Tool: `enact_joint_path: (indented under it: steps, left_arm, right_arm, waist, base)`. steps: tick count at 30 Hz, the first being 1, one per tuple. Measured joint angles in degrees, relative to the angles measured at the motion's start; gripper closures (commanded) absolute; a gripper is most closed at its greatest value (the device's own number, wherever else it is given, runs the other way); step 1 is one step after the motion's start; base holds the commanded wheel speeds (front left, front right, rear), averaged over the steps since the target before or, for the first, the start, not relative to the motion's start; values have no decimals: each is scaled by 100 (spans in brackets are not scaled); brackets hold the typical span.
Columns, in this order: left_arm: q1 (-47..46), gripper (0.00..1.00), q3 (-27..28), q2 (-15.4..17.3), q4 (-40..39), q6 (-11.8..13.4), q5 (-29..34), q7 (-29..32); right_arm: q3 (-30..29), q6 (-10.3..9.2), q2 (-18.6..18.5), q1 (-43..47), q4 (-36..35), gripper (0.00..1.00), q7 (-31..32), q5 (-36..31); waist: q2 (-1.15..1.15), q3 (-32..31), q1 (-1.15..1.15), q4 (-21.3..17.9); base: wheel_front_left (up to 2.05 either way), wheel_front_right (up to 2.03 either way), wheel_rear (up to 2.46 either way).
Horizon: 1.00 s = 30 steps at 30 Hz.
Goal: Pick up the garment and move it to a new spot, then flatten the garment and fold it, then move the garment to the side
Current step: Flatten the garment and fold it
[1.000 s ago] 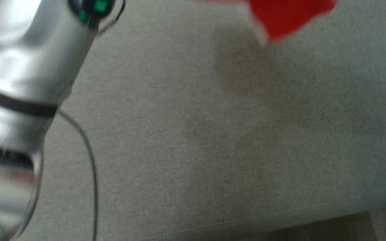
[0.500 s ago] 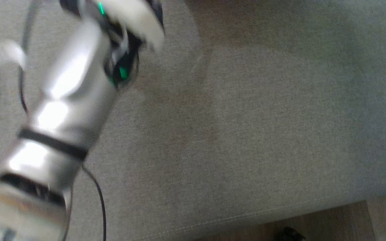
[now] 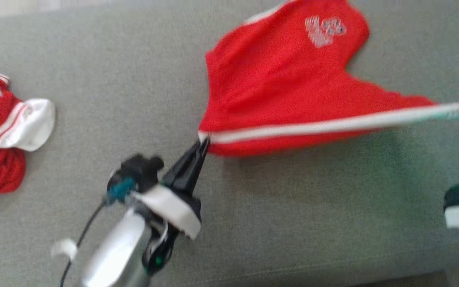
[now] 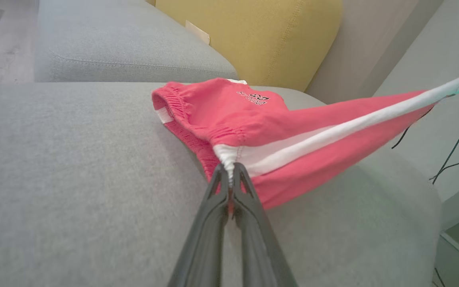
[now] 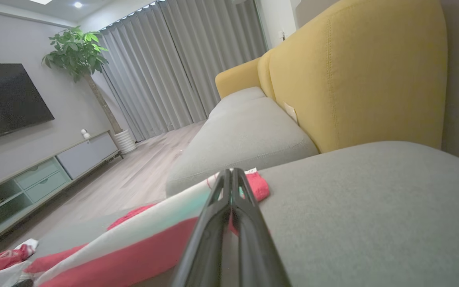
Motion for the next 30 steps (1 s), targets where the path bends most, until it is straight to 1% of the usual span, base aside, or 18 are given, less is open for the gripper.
enact_joint_path:
  steps: [5, 6, 8, 14, 17, 20, 22, 25, 27, 30]
  left_arm:
    - [900, 100, 377, -11, -535, 144, 355, 0]
    - [900, 100, 377, -11, -535, 144, 355, 0]
    - [1255, 100, 476, -8, -744, 197, 448, 1]
    - [2282, 100, 606, 89, -1399, 297, 515, 0]
    - [2527, 100, 664, 162, -1627, 300, 509, 0]
    - [2492, 100, 691, 133, -1753, 294, 393, 0]
    - [2373, 100, 654, 53, -1750, 260, 324, 12]
    - [1903, 100, 464, -109, -1664, 144, 260, 85]
    - [1430, 100, 348, -235, -1552, 92, 253, 118]
    - [744, 100, 337, -382, -1265, 80, 64, 197]
  right_arm:
    - [-45, 0, -3, 740, -467, 100, 144, 76]
    - [-45, 0, -3, 740, -467, 100, 144, 76]
    - [-129, 0, -4, 1037, -694, 100, 240, 147]
    - [-485, 0, 4, 2003, -1467, 100, 475, 353]
    - [-672, 0, 40, 2199, -1689, 100, 641, 302]
    - [-773, 0, 63, 2159, -1696, 100, 813, 46]
    - [-770, 0, 107, 1987, -1622, 100, 936, 20]
    - [-790, 0, 79, 1419, -1201, 100, 1109, -177]
    - [-839, 0, -29, 960, -870, 100, 1232, -323]
    - [-803, 0, -339, 262, -399, 100, 1392, -584]
  waist:
    - [0, -413, 0, 38]
    - [0, -413, 0, 38]
    - [0, -547, 0, 50]
    - [0, -803, 0, 117]
    - [0, -822, 0, 174]
    - [0, -808, 0, 245]
    - [0, -759, 0, 272]
    - [0, -620, 0, 325]
    - [0, -502, 0, 377]
    - [0, -291, 0, 452]
  base:
    - [0, 0, 0]
    - [0, 0, 0]
    - [0, 0, 0]
    - [0, 0, 0]
    - [0, 0, 0]
    - [0, 0, 0]
    - [0, 0, 0]
    - [0, 0, 0]
    - [0, 0, 0]
    - [0, 0, 0]
